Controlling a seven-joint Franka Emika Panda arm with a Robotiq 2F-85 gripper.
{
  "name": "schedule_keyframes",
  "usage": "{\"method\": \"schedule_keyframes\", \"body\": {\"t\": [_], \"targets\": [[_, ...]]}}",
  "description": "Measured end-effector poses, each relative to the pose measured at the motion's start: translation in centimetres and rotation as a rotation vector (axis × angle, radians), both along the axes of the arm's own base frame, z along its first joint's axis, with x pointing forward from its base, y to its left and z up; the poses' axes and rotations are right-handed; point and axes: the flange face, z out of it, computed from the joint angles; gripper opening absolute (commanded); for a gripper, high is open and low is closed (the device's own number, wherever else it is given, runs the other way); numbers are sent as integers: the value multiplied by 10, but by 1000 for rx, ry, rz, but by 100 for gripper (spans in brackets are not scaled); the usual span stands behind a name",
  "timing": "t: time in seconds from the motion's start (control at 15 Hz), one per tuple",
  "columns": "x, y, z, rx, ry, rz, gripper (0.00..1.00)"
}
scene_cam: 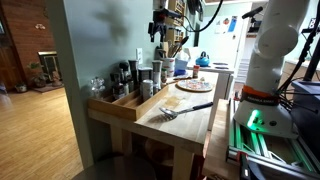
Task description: Put the brown bottle onto the wooden tray
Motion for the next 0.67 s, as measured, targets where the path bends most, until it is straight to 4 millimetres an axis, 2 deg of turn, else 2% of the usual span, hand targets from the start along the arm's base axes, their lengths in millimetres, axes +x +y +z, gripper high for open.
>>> {"method": "schedule_keyframes", "body": {"t": [0.2,0.4,0.67], "targets": [[1,-35,-27,4,-25,-61,100],[-9,-63,-49,7,-31,-111,100],[-11,-66,-53,10,-28,-119,100]]}}
